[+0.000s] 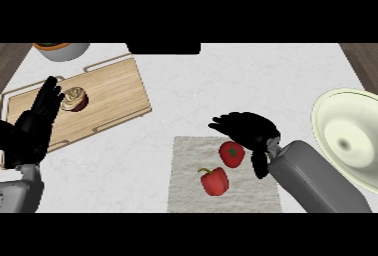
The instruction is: Pick the tomato from the placemat and place it in the bowl
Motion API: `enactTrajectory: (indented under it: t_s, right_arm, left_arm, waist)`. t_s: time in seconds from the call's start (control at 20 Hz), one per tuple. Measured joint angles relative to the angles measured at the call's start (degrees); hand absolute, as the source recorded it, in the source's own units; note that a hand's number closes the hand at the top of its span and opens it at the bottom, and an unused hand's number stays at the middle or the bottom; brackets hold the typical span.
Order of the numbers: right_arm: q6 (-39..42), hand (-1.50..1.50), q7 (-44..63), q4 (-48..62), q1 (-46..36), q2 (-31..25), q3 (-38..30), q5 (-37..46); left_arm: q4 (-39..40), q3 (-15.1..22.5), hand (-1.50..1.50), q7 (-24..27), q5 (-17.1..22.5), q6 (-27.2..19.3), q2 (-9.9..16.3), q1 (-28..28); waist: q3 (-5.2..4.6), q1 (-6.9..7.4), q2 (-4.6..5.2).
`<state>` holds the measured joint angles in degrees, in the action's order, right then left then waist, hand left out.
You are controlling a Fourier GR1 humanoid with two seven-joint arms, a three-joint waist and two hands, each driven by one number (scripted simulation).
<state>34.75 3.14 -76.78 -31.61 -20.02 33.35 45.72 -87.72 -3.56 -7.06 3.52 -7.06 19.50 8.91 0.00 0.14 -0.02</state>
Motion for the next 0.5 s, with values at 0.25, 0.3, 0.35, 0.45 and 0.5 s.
enactTrajectory:
  t_s: [0.25, 0.3, 0.35, 0.45, 0.5]
  right_arm:
    - [-0.6, -1.5, -2.1, 1.1, 2.2, 1.6, -2.1, 3.7]
    - [-1.7, -1.5, -2.4, 2.1, 2.6, 2.6, -1.7, 4.7]
    - [-2.5, -1.5, -3.2, 3.6, 2.5, 3.0, -2.0, 5.7]
    - [-2.5, -1.5, -3.8, 4.4, 2.2, 3.9, -3.1, 7.1]
    - [-2.8, -1.5, -3.9, 5.0, 2.5, 4.5, -3.3, 7.9]
  left_arm:
    - [-0.2, -0.9, 0.0, -1.0, -0.9, 0.6, -0.9, 0.5]
    - [-1.3, -0.9, 0.0, -1.1, -1.0, 0.7, -1.1, -0.4]
    - [-2.3, -0.9, 0.0, -1.5, -1.2, 0.9, -1.2, -0.8]
    - [-2.4, -1.3, 0.0, -1.1, -1.6, 1.4, -1.4, -1.2]
    - [-1.6, -1.3, 0.0, -0.1, -2.2, 1.3, -1.9, -1.3]
  waist:
    - [0.0, 0.0, 0.01]
    - [0.0, 0.07, 0.0]
    - [0.01, 0.13, 0.02]
    - [0.01, 0.12, 0.03]
    - [0.01, 0.09, 0.02]
